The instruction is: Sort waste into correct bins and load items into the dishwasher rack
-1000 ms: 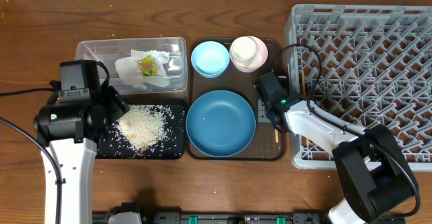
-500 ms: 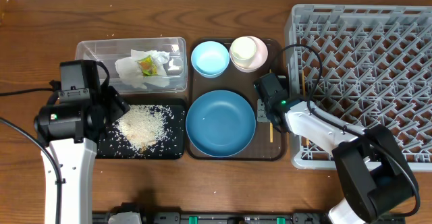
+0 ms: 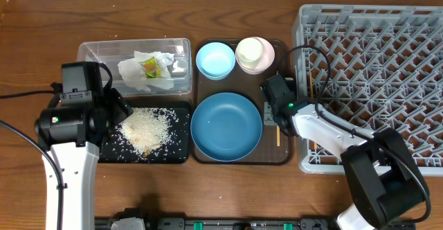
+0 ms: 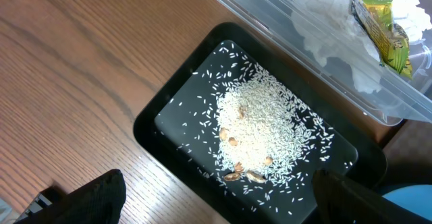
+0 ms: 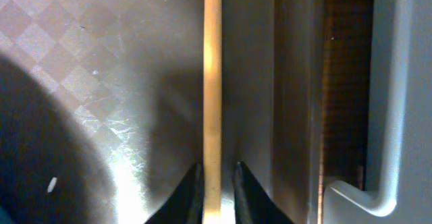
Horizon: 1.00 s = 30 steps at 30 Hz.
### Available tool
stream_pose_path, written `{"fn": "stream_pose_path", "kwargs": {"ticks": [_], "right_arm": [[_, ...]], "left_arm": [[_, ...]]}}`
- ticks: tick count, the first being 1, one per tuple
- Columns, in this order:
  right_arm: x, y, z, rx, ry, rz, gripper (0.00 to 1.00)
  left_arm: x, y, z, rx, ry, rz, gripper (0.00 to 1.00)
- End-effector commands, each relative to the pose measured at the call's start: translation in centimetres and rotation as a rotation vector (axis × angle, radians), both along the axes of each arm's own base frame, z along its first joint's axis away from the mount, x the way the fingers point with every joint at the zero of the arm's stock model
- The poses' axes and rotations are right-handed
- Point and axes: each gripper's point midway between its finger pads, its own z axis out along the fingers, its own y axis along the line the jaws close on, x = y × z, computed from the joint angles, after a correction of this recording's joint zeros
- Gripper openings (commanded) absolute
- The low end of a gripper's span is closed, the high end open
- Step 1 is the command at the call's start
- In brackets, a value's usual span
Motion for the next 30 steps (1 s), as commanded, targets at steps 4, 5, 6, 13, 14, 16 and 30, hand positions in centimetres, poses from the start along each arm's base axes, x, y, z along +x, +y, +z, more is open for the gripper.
{"fn": "stream_pose_path", "kwargs": {"ticks": [4, 5, 6, 13, 14, 16, 30], "right_arm": [[-1.1, -0.6, -1.2, -0.016, 0.041, -0.005, 0.09], [-1.1, -0.6, -1.2, -0.016, 0.040, -0.005, 0.08], [-1.1, -0.6, -1.2, -0.015, 0.040, -0.005, 0.06], [-0.6, -0.3, -0.5, -0.003, 0.025, -0.003, 0.01], [-0.4, -0.2, -0.1, 0.003, 0.013, -0.003, 0.01], [0.4, 0.3, 1.4, 0.013, -0.025, 0.024, 0.01], [1.2, -1.3, 17.0, 0.011, -0.374, 0.228, 0.01]], "left_arm": [[0.1, 0.5, 0.8, 0.023, -0.018, 0.015, 0.91], [0.1, 0.5, 0.8, 0.023, -0.018, 0.015, 0.91], [0.1, 0.5, 0.8, 0.023, -0.018, 0.015, 0.91], [0.1, 0.5, 0.8, 0.023, -0.018, 0.015, 0.91], [0.1, 0.5, 0.8, 0.023, -0.018, 0.015, 0.91], [0.1, 0.5, 0.8, 0.023, -0.018, 0.015, 0.91], [0.1, 0.5, 0.8, 0.023, -0.018, 0.015, 0.91]]}}
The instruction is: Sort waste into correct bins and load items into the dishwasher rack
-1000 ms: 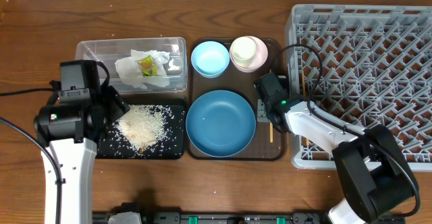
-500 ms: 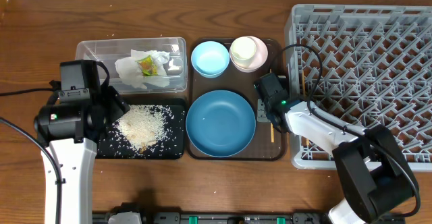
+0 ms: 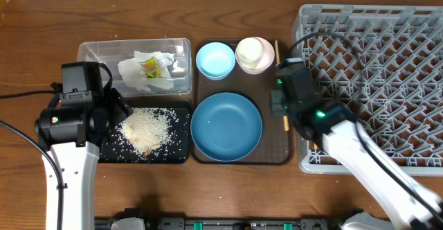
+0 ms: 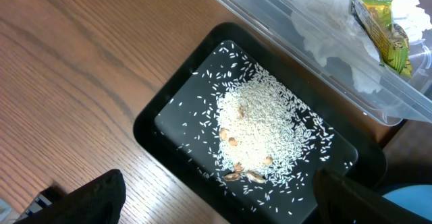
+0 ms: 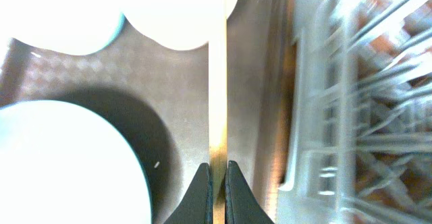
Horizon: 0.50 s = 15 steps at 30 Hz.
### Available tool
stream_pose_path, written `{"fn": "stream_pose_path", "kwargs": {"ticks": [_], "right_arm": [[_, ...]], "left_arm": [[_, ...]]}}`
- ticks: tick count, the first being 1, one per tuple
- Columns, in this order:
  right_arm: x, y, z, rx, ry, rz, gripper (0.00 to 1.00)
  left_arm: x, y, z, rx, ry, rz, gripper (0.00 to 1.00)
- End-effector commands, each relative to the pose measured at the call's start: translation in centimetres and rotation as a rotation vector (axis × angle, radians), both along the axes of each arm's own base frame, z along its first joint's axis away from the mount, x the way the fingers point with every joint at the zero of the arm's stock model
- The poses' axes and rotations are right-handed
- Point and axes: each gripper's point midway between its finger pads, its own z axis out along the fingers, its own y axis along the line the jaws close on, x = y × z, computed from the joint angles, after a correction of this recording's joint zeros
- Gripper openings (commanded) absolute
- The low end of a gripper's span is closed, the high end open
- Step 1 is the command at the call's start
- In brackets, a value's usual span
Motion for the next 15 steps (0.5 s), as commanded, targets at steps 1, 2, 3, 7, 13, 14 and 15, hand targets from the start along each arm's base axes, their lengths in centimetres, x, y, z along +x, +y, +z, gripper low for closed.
{"fn": "stream_pose_path", "kwargs": {"ticks": [1, 2, 3, 7, 13, 14, 15], "right_arm": [[0.2, -2.2, 3.5, -0.071, -0.093, 0.042, 0.01], [0.1, -3.0, 4.0, -0.078, -0.101, 0.033, 0.01], [0.0, -3.8, 4.3, -0.079, -0.103, 0.015, 0.01], [-0.3, -7.3, 4.0, -0.097, -0.065, -0.073, 0.01], [-0.2, -9.7, 2.0, -0.056, 0.010, -0.127, 0.01], [-0.2, -9.9, 1.6, -0.055, 0.023, -0.130, 0.01], [-0.2, -9.9, 1.2, -0.056, 0.034, -0.132, 0.01]], "left_arm": [[0.1, 0.5, 0.8, 0.023, -0.018, 0.015, 0.91], [0.1, 0.5, 0.8, 0.023, -0.018, 0.015, 0.91], [0.1, 0.5, 0.8, 0.023, -0.018, 0.015, 0.91], [0.1, 0.5, 0.8, 0.023, -0.018, 0.015, 0.91], [0.1, 0.5, 0.8, 0.023, -0.018, 0.015, 0.91], [0.1, 0.5, 0.8, 0.023, -0.018, 0.015, 0.91], [0.1, 0.5, 0.8, 0.023, -0.018, 0.015, 0.91]]}}
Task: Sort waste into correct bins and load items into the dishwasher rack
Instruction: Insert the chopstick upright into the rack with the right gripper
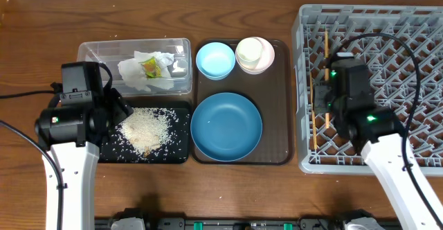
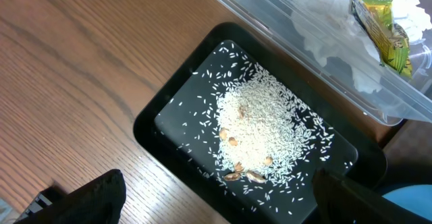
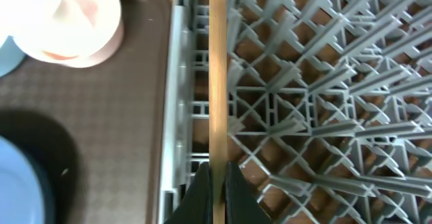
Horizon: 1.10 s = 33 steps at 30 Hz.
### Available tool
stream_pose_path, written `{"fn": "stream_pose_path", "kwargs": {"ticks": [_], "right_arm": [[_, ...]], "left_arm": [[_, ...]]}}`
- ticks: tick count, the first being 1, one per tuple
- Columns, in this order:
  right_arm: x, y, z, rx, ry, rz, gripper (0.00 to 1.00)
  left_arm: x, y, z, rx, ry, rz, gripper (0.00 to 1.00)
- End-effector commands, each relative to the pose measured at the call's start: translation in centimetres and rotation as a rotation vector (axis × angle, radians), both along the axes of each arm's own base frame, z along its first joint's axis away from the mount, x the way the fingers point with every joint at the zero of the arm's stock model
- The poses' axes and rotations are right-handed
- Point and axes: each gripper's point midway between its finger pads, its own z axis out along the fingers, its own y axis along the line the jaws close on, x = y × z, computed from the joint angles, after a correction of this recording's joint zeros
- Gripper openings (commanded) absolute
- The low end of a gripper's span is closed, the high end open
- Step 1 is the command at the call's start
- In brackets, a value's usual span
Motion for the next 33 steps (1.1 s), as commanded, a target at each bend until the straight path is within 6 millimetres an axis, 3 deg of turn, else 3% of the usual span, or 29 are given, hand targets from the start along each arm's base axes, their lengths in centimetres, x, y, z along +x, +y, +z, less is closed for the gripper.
{"fn": "stream_pose_path", "kwargs": {"ticks": [1, 13, 16, 20, 28, 33], "right_arm": [[-0.1, 0.0, -1.6, 0.011, 0.053, 0.019, 0.01], [0.5, 0.6, -7.1, 0.008, 0.207, 0.028, 0.02], [0.5, 0.6, -7.8, 0.005, 0.227, 0.026, 0.08], [0.5, 0.6, -7.9, 0.005, 0.230, 0.026, 0.17], [0.7, 0.6, -7.8, 0.006, 0.222, 0.026, 0.20], [2.3, 2.1, -6.8, 0.088, 0.149, 0.048, 0.32]], "left_arm": [[0.1, 0.5, 0.8, 0.022, -0.018, 0.015, 0.91], [0.1, 0.5, 0.8, 0.023, -0.018, 0.015, 0.91], [0.1, 0.5, 0.8, 0.023, -0.018, 0.015, 0.91], [0.1, 0.5, 0.8, 0.023, -0.018, 0.015, 0.91], [0.1, 0.5, 0.8, 0.023, -0.018, 0.015, 0.91], [0.1, 0.5, 0.8, 0.023, -0.018, 0.015, 0.91]]}}
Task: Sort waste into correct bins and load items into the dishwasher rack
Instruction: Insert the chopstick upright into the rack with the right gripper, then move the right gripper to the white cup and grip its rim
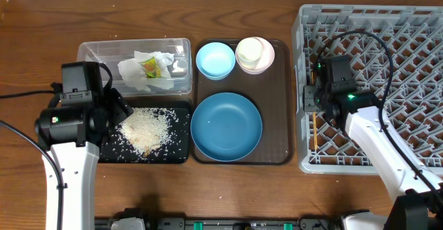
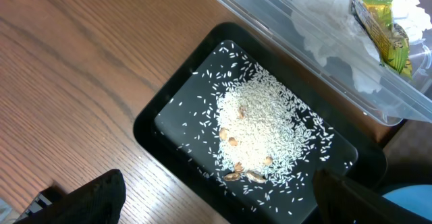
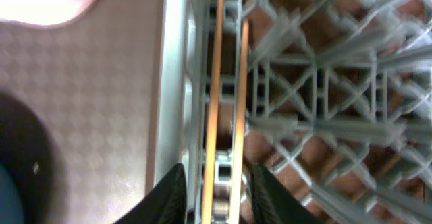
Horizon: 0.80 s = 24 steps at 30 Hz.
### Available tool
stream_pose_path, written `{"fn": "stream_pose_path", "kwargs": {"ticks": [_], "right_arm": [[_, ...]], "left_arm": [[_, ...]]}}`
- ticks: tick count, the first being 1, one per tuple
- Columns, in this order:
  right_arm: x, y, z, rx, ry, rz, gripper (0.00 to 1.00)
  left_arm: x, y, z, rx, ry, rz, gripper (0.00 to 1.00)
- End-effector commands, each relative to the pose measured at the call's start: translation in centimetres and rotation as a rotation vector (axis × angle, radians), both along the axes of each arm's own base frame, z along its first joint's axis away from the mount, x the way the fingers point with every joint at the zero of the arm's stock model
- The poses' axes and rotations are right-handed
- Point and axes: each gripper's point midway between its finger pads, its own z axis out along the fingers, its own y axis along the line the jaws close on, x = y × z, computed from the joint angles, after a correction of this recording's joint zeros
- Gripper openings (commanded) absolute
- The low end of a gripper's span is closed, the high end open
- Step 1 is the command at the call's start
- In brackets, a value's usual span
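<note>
Two wooden chopsticks (image 3: 217, 82) lie side by side in the left-hand channel of the grey dishwasher rack (image 1: 387, 50); overhead they show at the chopsticks (image 1: 313, 131). My right gripper (image 3: 221, 204) stands open straddling them, at the rack's left edge (image 1: 313, 105). A big blue plate (image 1: 226, 127), a small blue bowl (image 1: 215, 59) and a pink cup (image 1: 255, 54) sit on the brown tray (image 1: 277, 150). My left gripper (image 2: 219, 190) hangs open over the black tray of rice (image 2: 263, 126), holding nothing.
A clear bin (image 1: 97, 53) behind the black tray holds crumpled tissue (image 1: 138, 71) and a green-yellow wrapper (image 2: 378, 21). The rack's upright tines fill its whole right side. Bare wooden table (image 1: 208, 188) lies along the front.
My right gripper was shut on a chopstick above the rack's left part. Now it is open and lower at the rack's left edge, and that chopstick lies beside another in the rack.
My right gripper was first shut on a chopstick lying along the brown tray's right edge. Then it held it raised near the cups, then over the rack. Now the chopstick rests in the rack, released. The left arm stayed still over the rice tray throughout.
</note>
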Motion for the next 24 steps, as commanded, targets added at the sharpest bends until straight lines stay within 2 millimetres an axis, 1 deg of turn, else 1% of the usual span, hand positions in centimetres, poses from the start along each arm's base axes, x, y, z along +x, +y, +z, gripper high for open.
{"fn": "stream_pose_path", "kwargs": {"ticks": [1, 5, 7, 10, 13, 15, 19, 21, 23, 24], "right_arm": [[0.8, 1.4, 0.5, 0.089, -0.032, 0.032, 0.32], [2.4, 4.7, 2.5, 0.247, -0.117, 0.136, 0.33], [2.8, 6.0, 3.5, 0.307, -0.150, 0.180, 0.32], [3.0, 7.3, 4.6, 0.363, -0.163, 0.189, 0.31], [3.4, 8.4, 6.0, 0.378, -0.189, 0.217, 0.30], [3.9, 9.0, 7.4, 0.382, -0.218, 0.234, 0.28], [5.0, 10.1, 11.3, 0.377, -0.279, 0.256, 0.27], [5.7, 10.7, 13.6, 0.355, -0.315, 0.261, 0.26], [6.3, 11.5, 15.3, 0.338, -0.339, 0.274, 0.25], [6.6, 12.2, 16.3, 0.328, -0.350, 0.290, 0.25]], "left_arm": [[0.1, 0.5, 0.8, 0.023, -0.018, 0.015, 0.91], [0.1, 0.5, 0.8, 0.023, -0.018, 0.015, 0.91], [0.1, 0.5, 0.8, 0.023, -0.018, 0.015, 0.91], [0.1, 0.5, 0.8, 0.023, -0.018, 0.015, 0.91], [0.1, 0.5, 0.8, 0.023, -0.018, 0.015, 0.91], [0.1, 0.5, 0.8, 0.022, -0.018, 0.015, 0.91], [0.1, 0.5, 0.8, 0.022, -0.018, 0.015, 0.91], [0.1, 0.5, 0.8, 0.023, -0.018, 0.015, 0.91], [0.1, 0.5, 0.8, 0.023, -0.018, 0.015, 0.91], [0.1, 0.5, 0.8, 0.023, -0.018, 0.015, 0.91]]}}
